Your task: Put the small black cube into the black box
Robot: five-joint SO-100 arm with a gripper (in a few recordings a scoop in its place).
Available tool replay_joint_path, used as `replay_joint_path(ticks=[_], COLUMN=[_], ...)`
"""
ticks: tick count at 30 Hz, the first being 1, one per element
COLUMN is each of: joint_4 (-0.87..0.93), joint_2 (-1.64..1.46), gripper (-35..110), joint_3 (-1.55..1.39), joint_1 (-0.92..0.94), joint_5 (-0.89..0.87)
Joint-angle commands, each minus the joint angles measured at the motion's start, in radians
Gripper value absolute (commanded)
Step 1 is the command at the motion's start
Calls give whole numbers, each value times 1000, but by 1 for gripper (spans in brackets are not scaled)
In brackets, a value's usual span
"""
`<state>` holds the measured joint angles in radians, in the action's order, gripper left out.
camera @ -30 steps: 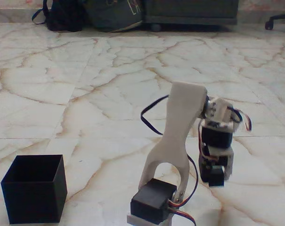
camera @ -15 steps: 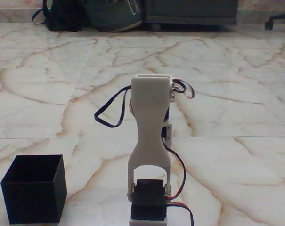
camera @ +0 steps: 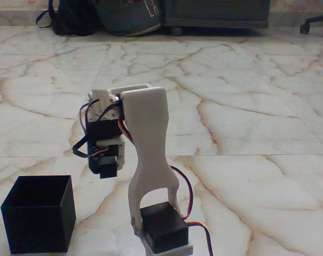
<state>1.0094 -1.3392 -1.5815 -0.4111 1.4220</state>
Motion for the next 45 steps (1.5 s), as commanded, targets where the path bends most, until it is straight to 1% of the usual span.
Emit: replay_joint_path(ticks=[1, 7, 12, 19, 22, 25, 30, 37, 42, 45], joint_4=[-3, -17, -114, -219, -224, -225, -253, -296, -302, -295], joint_2=[-107, -132, -92, 3, 5, 2, -17, -118, -261, -339], gripper=[0, 0, 0, 0, 1, 1, 8, 8, 8, 8], joint_3=[41, 44, 52, 51, 48, 28, -28, -137, -259, -330], joint_1=[-41, -178, -279, -345, -380, -374, -360, -325, -253, -167], joint_5=[-55, -150, -218, -279, -308, -305, -302, -270, -219, -156])
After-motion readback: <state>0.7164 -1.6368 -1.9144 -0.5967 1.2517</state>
